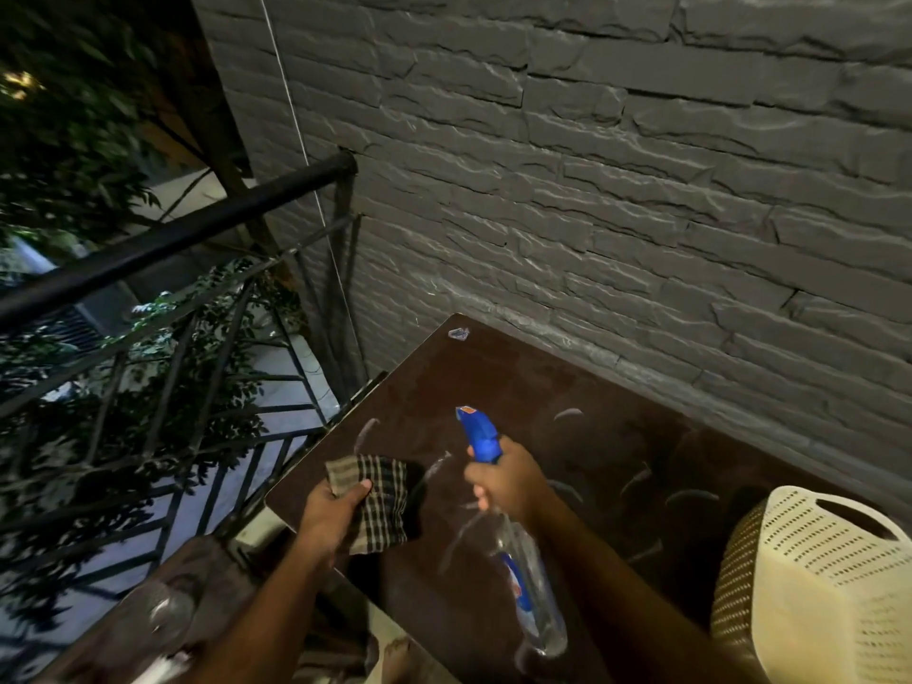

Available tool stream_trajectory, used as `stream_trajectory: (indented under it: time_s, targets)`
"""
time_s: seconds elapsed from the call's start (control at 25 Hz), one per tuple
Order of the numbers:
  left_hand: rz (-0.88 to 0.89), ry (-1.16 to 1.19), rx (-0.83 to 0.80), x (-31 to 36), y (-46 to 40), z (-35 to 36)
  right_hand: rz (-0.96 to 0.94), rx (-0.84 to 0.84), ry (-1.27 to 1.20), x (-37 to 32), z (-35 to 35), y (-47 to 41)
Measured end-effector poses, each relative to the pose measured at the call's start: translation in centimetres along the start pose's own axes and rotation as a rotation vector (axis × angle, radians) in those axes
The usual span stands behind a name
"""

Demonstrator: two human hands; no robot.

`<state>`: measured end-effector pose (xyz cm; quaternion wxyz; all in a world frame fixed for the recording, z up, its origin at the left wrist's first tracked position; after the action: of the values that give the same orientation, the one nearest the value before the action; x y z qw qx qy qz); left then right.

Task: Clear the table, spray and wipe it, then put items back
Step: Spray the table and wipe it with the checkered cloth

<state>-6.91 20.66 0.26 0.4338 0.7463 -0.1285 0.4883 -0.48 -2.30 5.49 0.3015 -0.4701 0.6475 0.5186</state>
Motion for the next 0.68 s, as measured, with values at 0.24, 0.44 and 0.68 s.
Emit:
stream_trajectory:
  time_s: [0.24,0.44,0.68]
  targets:
    - [-0.001,-0.007,0.024,-0.4,-0.6,-1.0,0.041,0.092,0.055,1.6,-2.4,-0.4]
    - [0.044,-0.05,-0.016,1.7,-0.3,1.1,0.049,0.182,0.006,1.5,-2.8,-0.4]
    - [0.199,-0.149,-0.04,5.5,-3.1,4.6,-0.073,0.273,-0.097,-1.3,-4.9,-3.0]
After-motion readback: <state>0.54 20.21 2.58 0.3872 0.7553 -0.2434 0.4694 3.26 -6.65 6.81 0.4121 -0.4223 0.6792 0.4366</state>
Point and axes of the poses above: each hand's wrist, its own y-axis away from the middle knuckle, its own z-axis out of the palm, x = y × z, the point moved 2 cm from there along -y, towards the middle knuckle, and after that the axes turned 12 degrees about x, right-handed, at the moved point
